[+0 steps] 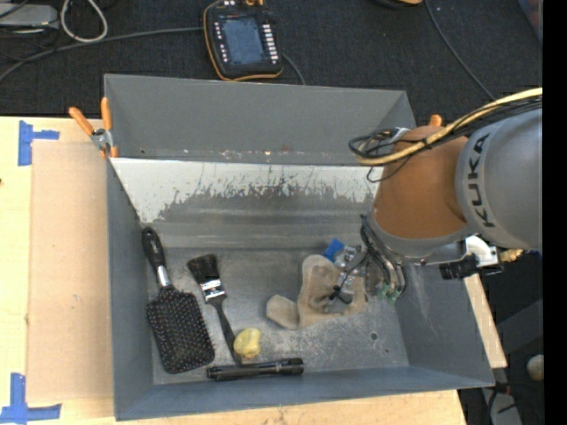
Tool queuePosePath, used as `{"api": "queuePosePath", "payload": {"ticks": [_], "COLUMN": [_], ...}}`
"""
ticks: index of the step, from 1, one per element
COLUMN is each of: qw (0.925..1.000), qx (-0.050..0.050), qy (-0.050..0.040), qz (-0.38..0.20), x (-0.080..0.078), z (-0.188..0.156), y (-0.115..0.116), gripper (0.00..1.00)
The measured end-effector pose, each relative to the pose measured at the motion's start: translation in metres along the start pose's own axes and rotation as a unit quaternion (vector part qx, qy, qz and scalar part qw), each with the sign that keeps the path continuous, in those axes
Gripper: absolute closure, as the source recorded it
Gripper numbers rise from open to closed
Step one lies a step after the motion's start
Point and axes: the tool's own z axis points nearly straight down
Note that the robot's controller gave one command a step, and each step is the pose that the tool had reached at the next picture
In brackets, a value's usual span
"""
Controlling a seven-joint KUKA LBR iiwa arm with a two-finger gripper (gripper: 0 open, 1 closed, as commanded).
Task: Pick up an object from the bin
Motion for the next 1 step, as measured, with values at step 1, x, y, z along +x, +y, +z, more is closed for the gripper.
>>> {"api": "queuePosePath", "payload": {"ticks": [1], "qw": [1.0], "qx": [-0.001], "qy": [-0.0038], "qz": [0.0], "x": [-0.0005], "z": [-0.0395], "y": [0.0002], "gripper": [1.0]}}
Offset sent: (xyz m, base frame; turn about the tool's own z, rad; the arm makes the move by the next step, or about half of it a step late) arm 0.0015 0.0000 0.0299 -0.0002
